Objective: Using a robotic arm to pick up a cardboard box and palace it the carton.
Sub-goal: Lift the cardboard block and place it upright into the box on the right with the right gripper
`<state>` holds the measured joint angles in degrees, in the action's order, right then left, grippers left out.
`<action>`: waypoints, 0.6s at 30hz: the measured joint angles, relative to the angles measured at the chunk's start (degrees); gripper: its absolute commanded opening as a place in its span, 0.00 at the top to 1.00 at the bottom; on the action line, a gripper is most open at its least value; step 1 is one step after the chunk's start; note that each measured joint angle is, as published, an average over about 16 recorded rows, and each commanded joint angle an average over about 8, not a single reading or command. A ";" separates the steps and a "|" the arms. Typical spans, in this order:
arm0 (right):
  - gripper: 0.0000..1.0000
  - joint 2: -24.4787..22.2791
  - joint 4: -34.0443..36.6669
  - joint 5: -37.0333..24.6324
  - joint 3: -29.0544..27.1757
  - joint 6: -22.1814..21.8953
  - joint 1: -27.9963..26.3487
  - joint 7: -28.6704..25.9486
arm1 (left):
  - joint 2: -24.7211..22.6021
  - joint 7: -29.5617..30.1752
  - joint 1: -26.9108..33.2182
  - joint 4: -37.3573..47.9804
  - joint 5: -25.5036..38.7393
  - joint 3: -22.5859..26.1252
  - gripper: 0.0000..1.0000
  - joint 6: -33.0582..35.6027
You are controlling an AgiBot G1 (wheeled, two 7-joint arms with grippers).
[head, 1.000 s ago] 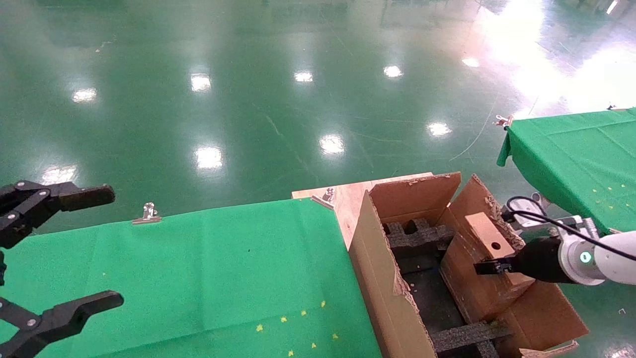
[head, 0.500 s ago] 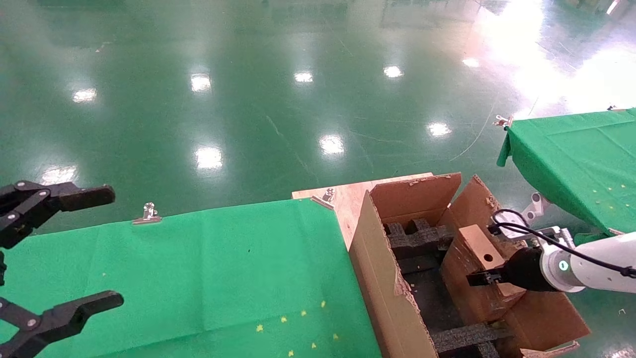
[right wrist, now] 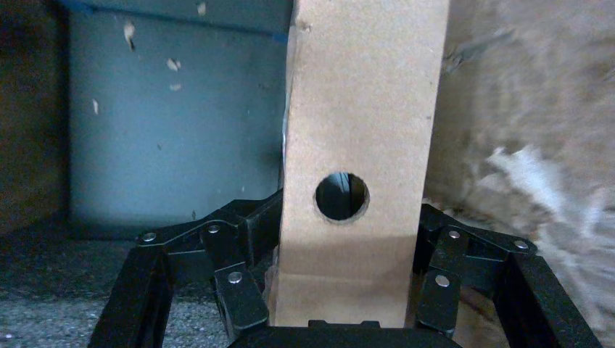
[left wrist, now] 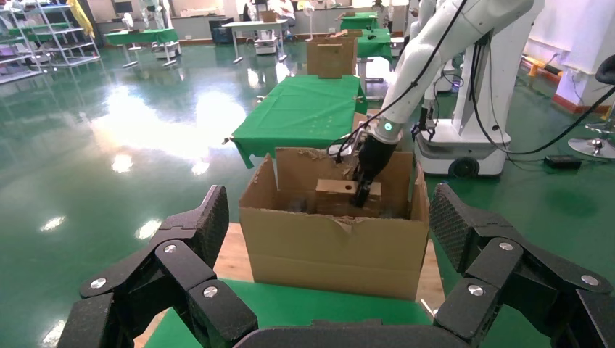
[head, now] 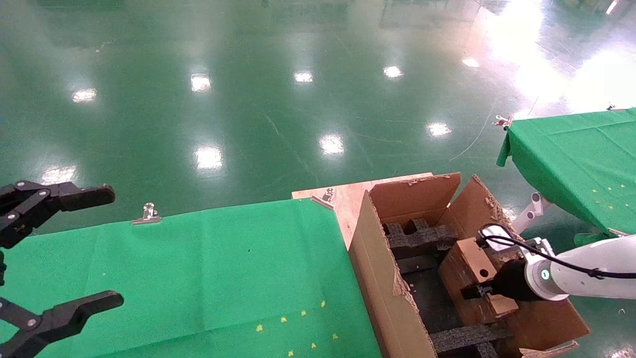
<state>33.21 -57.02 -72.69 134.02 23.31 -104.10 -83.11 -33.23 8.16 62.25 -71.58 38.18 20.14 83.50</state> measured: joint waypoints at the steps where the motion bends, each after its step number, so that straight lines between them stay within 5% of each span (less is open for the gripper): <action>1: 1.00 0.30 0.52 0.43 -0.23 0.13 0.42 0.44 | 0.00 0.00 0.00 0.00 0.00 0.00 0.00 0.00; 5: 0.96 1.40 2.49 2.00 -1.18 0.70 1.91 2.23 | 0.00 0.00 0.00 0.00 0.00 0.00 0.00 0.00; 13: 0.00 2.75 5.05 4.07 -2.62 1.71 3.50 4.78 | 0.00 0.00 -0.01 0.01 0.00 0.00 0.00 -0.01; 18: 0.00 3.03 5.47 4.45 -2.97 2.15 3.65 5.39 | 0.01 -0.01 -0.01 0.01 0.00 0.00 0.00 -0.02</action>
<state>36.23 -51.55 -68.23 131.05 25.46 -100.45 -77.72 -33.22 8.16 62.24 -71.56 38.17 20.13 83.48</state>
